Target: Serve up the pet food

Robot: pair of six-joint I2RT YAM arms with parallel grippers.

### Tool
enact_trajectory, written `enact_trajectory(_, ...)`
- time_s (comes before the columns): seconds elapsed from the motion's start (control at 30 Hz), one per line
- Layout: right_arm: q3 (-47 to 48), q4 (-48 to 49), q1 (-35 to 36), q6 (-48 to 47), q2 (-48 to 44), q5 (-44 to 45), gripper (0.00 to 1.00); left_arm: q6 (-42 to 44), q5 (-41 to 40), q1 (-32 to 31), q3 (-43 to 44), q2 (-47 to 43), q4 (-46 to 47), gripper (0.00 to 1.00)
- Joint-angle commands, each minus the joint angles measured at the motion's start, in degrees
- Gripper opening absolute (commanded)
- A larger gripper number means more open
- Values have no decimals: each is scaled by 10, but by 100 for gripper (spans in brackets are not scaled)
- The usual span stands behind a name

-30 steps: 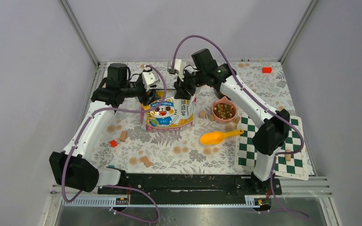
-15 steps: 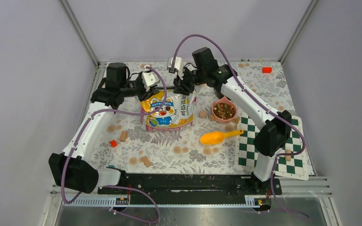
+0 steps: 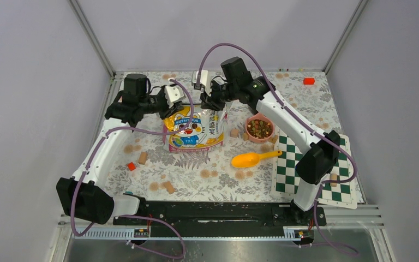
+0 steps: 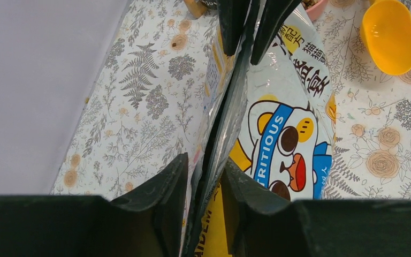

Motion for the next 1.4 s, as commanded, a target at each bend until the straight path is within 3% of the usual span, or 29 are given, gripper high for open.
enact_trajectory(0.0, -4, -8, 9, -6, -34, 8, 24, 15, 25, -2, 0, -23, 5, 28)
enact_trajectory(0.27, -6, -7, 11, -5, -31, 8, 10, 19, 34, -2, 2, -25, 0, 20)
enact_trajectory(0.4, -2, -8, 11, -9, -30, 3, 0, 17, 41, -2, 2, -23, -1, 6)
enact_trajectory(0.43, -1, -8, 11, -9, -29, 2, 0, 17, 42, -2, 4, -22, -3, 1)
enact_trajectory(0.67, 15, -7, 11, 0, -27, -8, 0, 12, 51, -3, 21, -9, -18, 0)
enact_trajectory(0.83, 26, -6, 11, 11, -26, -9, 8, -15, 60, -6, 20, -4, 13, 18)
enact_trajectory(1.03, 31, -6, 10, 18, -20, -11, 11, -29, 72, -14, 24, 10, 35, 22)
enact_trajectory(1.1, 32, -6, 11, 21, -17, -13, 11, -29, 75, -16, 25, 14, 34, 17)
enact_trajectory(1.17, 36, -6, 10, 25, -13, -16, 12, -27, 77, -17, 25, 15, 35, 0)
enact_trajectory(1.3, 40, 3, 10, 36, -6, -21, 15, -22, 75, -17, 23, 12, 34, 0)
enact_trajectory(1.37, 43, 3, 10, 39, -1, -28, 22, -19, 74, -17, 22, 11, 35, 0)
